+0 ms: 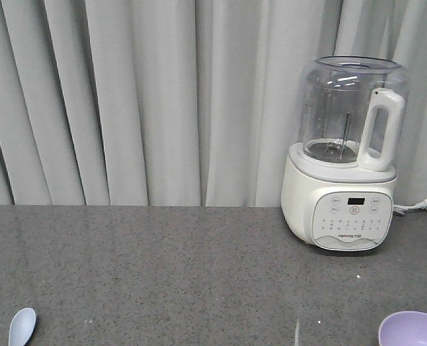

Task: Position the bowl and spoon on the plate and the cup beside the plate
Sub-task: 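Lower the left gripper onto the white spoon and grasp it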

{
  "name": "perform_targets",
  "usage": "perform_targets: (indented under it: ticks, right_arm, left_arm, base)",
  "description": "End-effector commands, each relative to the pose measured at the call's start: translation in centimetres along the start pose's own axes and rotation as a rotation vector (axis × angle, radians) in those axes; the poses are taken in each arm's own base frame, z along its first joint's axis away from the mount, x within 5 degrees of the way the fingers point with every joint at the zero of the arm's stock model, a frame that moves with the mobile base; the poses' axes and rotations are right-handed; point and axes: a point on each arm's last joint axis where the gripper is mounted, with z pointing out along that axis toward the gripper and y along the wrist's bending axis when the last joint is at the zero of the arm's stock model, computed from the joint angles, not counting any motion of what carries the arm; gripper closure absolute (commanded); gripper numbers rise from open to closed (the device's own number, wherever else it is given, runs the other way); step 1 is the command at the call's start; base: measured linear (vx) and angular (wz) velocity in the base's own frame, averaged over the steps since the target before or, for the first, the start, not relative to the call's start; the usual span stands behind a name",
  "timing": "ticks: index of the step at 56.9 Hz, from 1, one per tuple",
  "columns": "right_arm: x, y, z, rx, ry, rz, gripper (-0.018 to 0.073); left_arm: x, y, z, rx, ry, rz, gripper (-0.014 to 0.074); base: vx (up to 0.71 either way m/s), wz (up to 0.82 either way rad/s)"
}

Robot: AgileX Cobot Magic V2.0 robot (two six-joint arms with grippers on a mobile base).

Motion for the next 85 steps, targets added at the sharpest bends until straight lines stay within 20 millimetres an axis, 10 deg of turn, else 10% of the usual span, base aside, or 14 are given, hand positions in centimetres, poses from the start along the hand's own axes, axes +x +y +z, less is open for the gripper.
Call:
perform_targets:
  ticks: [1,49,65,73,85]
  right_arm:
    - [-0.8,0.1,-0.1,-0.014,-0.099,-0.013,0.0568]
    - [-3.0,0.6,-0.5,-0.039,-0.294,-0.12,0.0568]
    - [-14.8,2.5,-2.2,0.004,-0.3,-0.285,0.0568]
    - [-21.4,3.7,0.9,-0.005,-0.336,-0.283,0.0568]
    - [-22.5,4.9,6.3,-0.09,-0.307,-0.275,0.0568]
  left_arm:
    - [-2.5,0.3,-0.5,-0.026,-0.21,0.024,0.0602]
    - [-4.6,0.6,-1.0,0.032,-0.377,-0.397,0.0602]
    - [-14.3,2.2,-2.5,-0.02,-0.304,-0.229,0.0602]
    - [-20.0,3.0,0.8,-0.032,-0.274,-0.125,0.0602]
    - [-20.7,3.1,7.6,-0.019,-0.106,-0.077,0.0602]
  base:
    - [0.0,0.0]
    - [0.0,0.0]
    - [0.0,0.0]
    - [0.0,0.0]
    - [0.0,0.0]
